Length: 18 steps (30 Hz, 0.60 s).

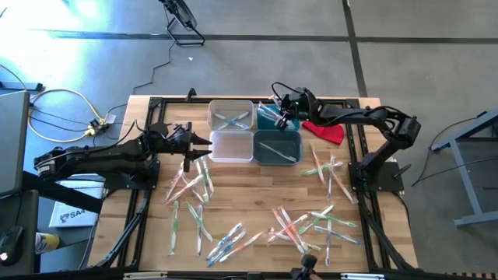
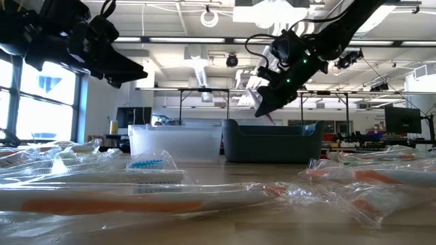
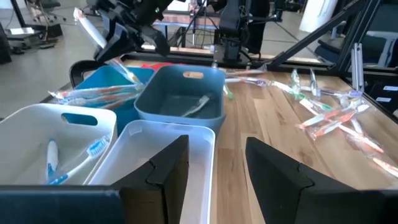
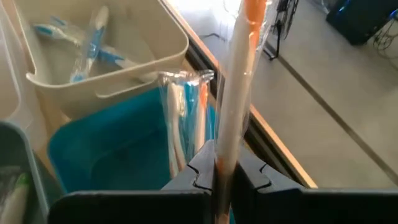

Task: Pick & Place Toothbrushes
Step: Put the orange toothbrush into the blue bin, then put the green toothbrush into the green bin

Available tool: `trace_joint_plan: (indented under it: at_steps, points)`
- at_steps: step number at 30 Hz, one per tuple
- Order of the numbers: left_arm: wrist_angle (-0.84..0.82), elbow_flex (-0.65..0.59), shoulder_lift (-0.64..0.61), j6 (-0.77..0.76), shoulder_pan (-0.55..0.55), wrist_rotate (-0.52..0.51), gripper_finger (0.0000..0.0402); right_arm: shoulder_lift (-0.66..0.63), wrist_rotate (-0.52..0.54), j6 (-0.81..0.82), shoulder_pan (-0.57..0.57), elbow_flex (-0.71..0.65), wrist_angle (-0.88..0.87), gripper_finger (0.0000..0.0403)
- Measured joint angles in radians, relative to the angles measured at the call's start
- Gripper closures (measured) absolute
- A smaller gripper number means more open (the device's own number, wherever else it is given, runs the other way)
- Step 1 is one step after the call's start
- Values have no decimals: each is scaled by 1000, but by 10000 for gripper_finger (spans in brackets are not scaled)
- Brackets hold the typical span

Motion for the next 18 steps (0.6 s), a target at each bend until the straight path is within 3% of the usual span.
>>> trace_joint_plan:
  at_steps: [18]
  points:
    - [-1, 0, 0, -24, 0, 2, 245, -7, -31, -40, -1, 0, -51, 274]
